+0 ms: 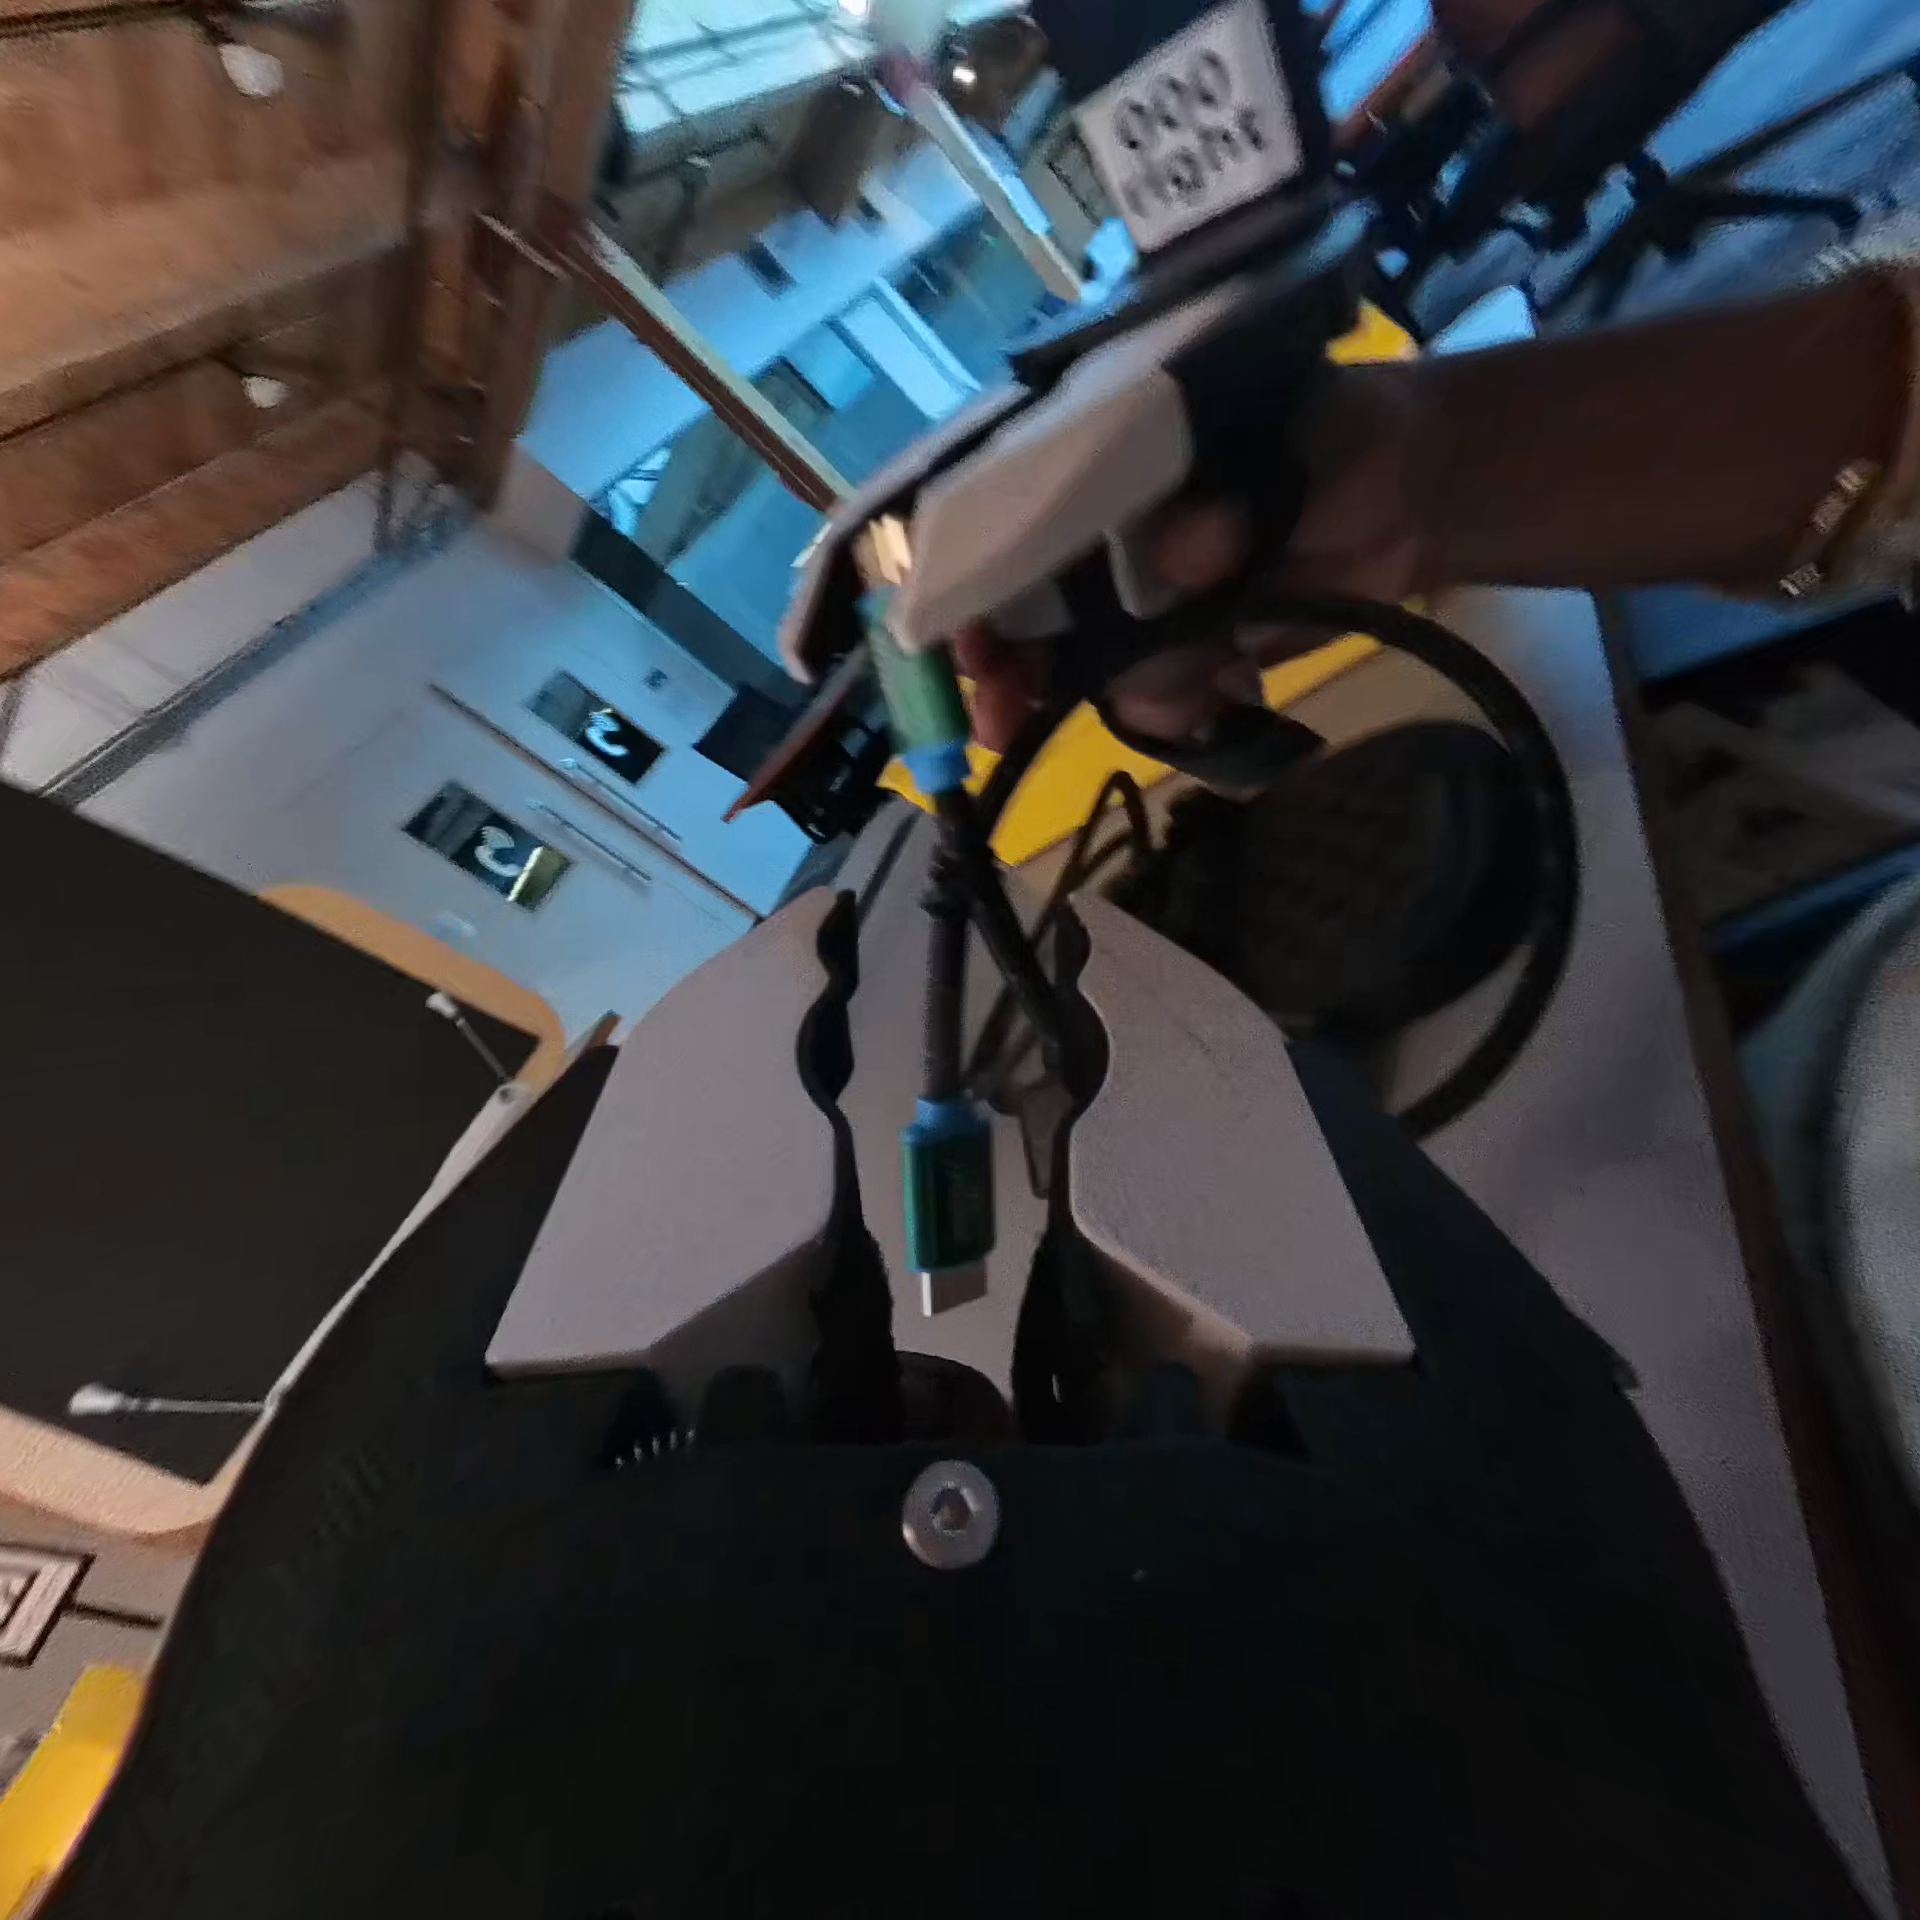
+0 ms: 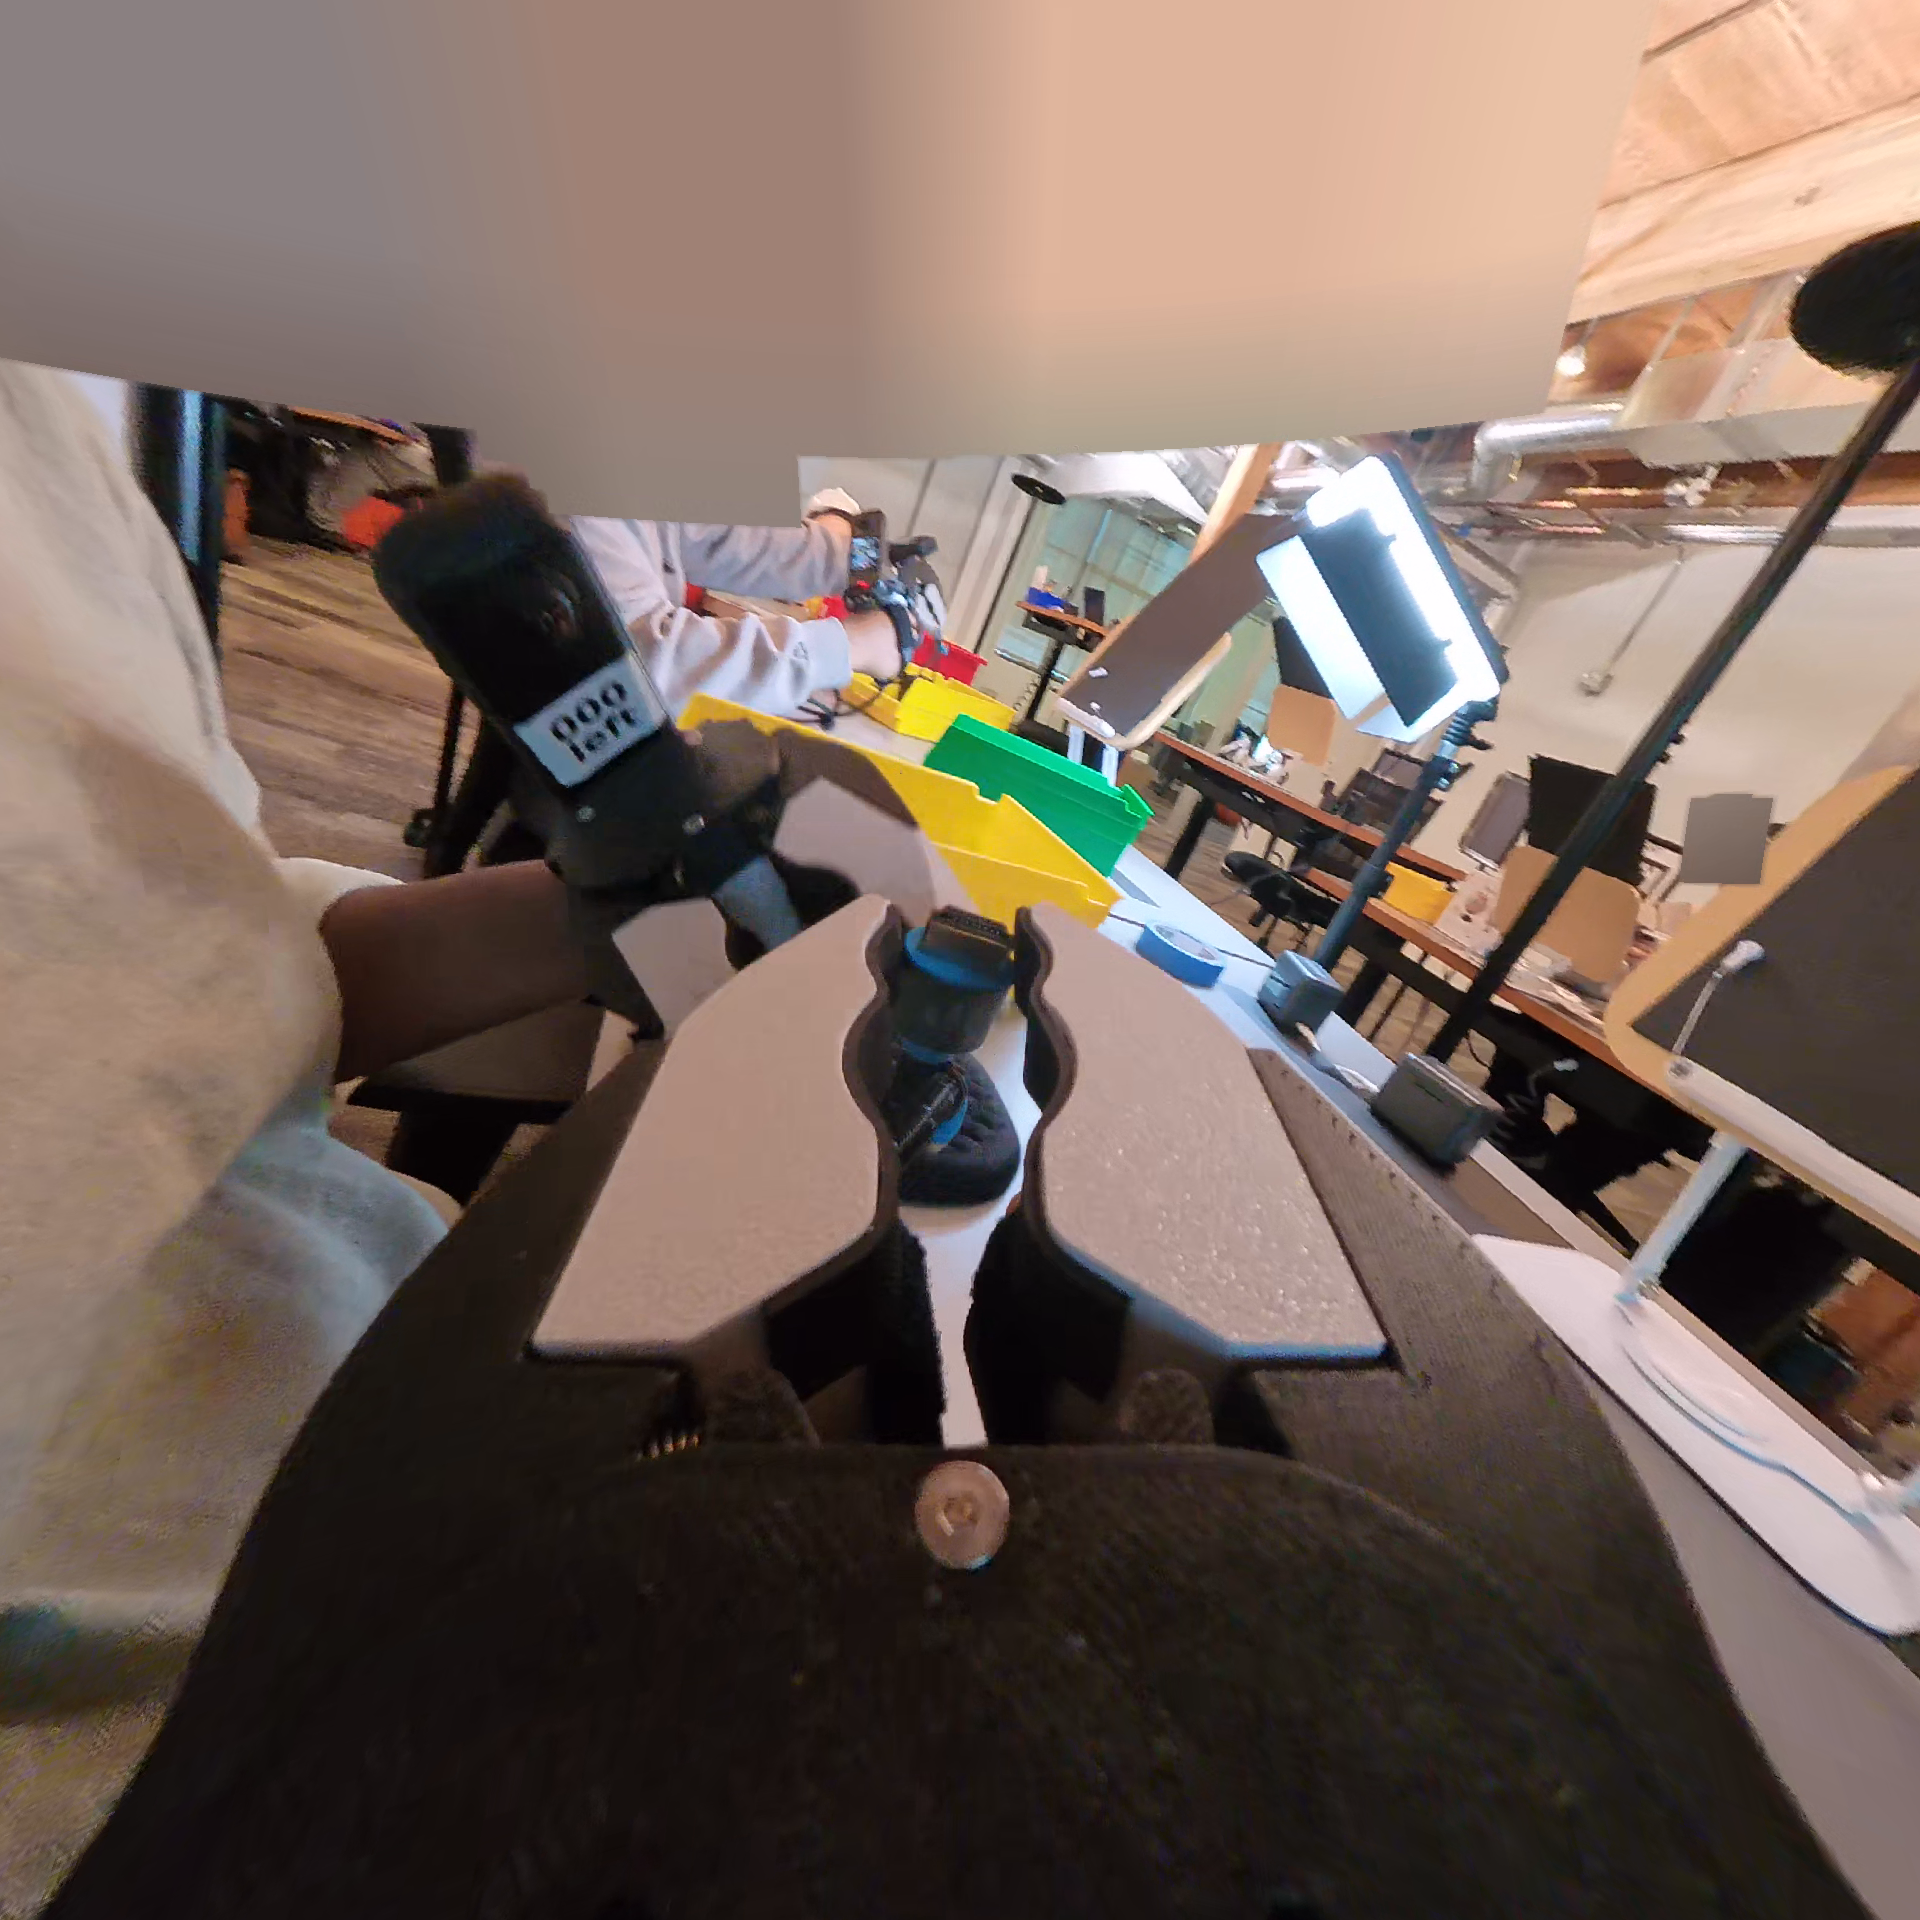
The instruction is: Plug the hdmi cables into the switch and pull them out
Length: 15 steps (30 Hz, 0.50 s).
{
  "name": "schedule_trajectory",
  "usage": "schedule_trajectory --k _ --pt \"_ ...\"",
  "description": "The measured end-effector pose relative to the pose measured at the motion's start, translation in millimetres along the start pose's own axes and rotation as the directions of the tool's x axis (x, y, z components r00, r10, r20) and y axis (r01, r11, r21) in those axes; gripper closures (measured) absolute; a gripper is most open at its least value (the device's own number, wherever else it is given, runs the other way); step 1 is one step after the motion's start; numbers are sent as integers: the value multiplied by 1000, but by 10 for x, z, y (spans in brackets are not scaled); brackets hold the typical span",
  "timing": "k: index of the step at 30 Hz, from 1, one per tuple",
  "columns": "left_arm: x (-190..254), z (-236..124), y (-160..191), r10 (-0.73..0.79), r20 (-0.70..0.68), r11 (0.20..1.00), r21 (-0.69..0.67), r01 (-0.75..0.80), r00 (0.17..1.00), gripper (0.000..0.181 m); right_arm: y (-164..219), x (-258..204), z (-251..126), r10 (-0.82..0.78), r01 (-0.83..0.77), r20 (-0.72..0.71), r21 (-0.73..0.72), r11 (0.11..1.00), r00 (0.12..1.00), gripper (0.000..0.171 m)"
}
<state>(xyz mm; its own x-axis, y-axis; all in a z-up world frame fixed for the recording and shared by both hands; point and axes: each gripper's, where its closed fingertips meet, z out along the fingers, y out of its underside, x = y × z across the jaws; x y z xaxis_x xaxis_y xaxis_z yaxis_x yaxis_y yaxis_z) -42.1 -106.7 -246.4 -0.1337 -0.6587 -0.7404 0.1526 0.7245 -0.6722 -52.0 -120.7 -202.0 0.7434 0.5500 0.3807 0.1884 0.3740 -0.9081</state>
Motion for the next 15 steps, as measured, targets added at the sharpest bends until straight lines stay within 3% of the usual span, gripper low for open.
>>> schedule_trajectory --k 8,15 --pt "-16 -198 -80 -75 -71 994 71 80 995 157 -116 -100 -67 22 -28 84 66 997 996 150" --pt "98 -58 241 75 -86 982 -164 -89 993 173 -69 -140 -24 -9 7 88 25 1000 996 151"
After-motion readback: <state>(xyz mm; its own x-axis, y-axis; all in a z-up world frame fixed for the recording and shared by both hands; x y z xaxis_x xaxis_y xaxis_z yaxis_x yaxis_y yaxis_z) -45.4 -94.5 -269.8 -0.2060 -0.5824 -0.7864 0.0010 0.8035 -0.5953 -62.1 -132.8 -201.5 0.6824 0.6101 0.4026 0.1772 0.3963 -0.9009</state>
